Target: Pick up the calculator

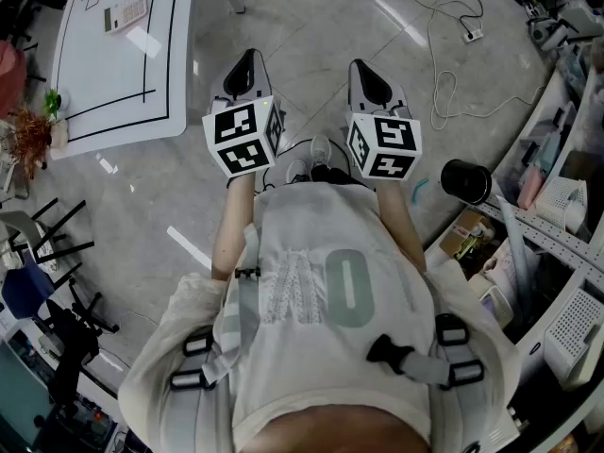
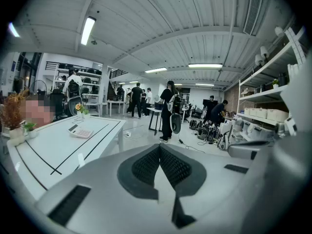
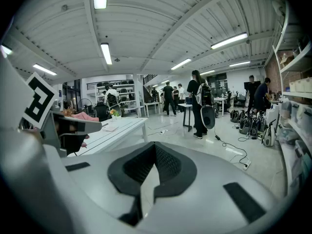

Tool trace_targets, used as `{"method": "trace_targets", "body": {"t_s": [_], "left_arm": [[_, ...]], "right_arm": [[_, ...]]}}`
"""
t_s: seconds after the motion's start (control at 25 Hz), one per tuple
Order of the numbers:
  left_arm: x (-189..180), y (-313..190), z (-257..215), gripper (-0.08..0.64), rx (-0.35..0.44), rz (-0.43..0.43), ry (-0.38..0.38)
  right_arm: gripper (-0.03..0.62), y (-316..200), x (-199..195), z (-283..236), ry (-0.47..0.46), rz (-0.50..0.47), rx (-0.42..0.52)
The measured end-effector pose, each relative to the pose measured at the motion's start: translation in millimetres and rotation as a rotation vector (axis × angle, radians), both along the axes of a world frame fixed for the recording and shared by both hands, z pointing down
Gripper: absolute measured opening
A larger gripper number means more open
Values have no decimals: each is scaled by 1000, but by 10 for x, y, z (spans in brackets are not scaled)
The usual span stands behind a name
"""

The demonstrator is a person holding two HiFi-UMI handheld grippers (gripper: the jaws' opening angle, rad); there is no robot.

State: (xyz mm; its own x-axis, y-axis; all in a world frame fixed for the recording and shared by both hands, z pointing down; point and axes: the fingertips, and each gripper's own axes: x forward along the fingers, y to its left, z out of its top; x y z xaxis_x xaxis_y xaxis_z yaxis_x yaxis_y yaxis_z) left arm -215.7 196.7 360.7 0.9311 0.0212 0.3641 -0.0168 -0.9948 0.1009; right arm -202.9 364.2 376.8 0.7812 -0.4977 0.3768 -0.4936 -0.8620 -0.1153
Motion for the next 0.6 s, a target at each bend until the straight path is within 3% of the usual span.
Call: {"method": "trace_targets", "body": {"t_s": [0.6], "left_arm": [[365,314,118,21,24,26,1]], "right_arm": [[8,341,378,209,-50,17,74]]}}
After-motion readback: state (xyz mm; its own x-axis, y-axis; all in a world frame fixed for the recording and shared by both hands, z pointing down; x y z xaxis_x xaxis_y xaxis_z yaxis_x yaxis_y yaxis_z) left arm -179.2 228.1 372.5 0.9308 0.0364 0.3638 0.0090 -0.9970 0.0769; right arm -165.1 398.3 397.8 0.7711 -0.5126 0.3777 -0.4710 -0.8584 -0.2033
